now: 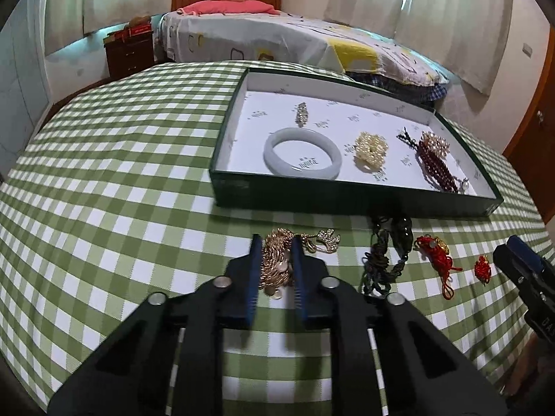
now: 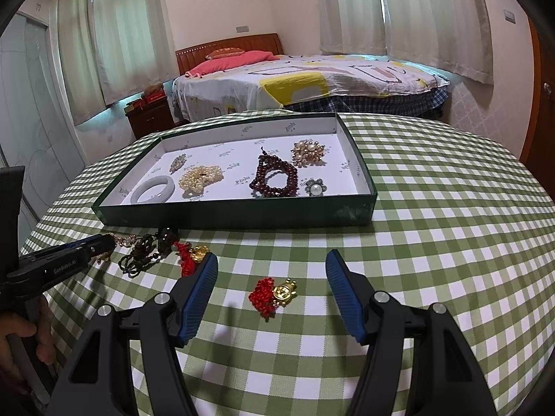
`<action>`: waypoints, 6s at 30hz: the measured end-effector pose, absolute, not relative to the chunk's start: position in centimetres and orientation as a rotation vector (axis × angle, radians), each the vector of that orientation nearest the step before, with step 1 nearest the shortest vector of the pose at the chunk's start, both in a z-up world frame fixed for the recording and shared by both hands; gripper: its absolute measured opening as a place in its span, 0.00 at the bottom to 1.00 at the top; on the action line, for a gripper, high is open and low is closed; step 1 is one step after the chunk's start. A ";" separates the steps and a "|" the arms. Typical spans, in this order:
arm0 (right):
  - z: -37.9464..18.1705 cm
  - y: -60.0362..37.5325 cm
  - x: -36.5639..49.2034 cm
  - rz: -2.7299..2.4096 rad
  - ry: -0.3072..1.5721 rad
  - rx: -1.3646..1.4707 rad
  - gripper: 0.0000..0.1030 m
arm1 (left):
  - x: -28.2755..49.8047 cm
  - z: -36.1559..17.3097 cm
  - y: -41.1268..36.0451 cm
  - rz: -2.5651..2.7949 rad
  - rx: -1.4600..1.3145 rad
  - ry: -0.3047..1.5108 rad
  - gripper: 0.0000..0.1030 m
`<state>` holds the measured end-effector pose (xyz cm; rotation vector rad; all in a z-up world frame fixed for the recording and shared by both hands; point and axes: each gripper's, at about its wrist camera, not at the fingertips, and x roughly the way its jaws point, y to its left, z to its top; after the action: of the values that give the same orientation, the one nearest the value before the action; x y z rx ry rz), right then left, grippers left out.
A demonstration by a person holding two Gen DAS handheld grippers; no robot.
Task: Organize jewelry
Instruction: 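Grasp the gold chain with the left gripper while the right grasps the red tassel charm, then carry the gold chain and red charm into the box and open both grippers, then withdraw the left gripper while the right grasps the red tassel gold coin pendant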
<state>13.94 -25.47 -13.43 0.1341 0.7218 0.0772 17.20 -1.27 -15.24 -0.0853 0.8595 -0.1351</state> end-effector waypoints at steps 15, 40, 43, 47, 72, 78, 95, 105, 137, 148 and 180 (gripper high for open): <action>-14.6 -25.0 14.5 0.064 0.796 0.115 0.47 | 16.5 -14.9 -0.7 -0.118 -0.066 0.838 0.09; -15.1 -25.2 13.8 0.082 0.820 0.107 0.19 | 16.2 -14.8 -0.3 -0.110 -0.071 0.830 0.08; -14.9 -25.2 13.7 0.082 0.816 0.110 0.19 | 16.0 -14.7 -0.4 -0.110 -0.070 0.826 0.08; -14.7 -25.1 13.8 0.084 0.809 0.110 0.19 | 15.9 -14.6 -0.6 -0.114 -0.069 0.824 0.08; -11.8 -25.0 13.5 0.108 0.720 0.119 0.19 | 14.3 -10.2 -1.6 -0.166 -0.070 0.726 0.08; -10.3 -24.8 13.5 0.121 0.682 0.123 0.19 | 14.0 -7.7 -2.0 -0.184 -0.078 0.673 0.08; -4.4 -22.7 20.7 0.194 0.512 0.072 0.19 | 21.6 -4.3 -5.8 -0.244 -0.052 0.582 0.08; -8.4 -22.6 27.9 0.188 0.589 0.082 0.19 | 29.8 -9.4 -8.1 -0.212 -0.018 0.718 0.08; -12.5 -21.8 31.5 0.163 0.784 0.054 0.35 | 33.3 -12.6 -9.0 -0.150 0.050 0.832 0.44; -10.1 -22.3 28.9 0.131 0.713 0.041 0.48 | 30.3 -10.2 -7.3 -0.144 0.027 0.758 0.66; -12.3 -21.2 17.6 0.126 0.727 0.050 0.51 | 16.0 -10.0 -2.3 -0.070 -0.004 0.652 0.74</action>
<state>17.63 -21.25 -12.34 0.0505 0.7267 0.1264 15.96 -2.26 -10.00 -0.0044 0.6516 -0.0697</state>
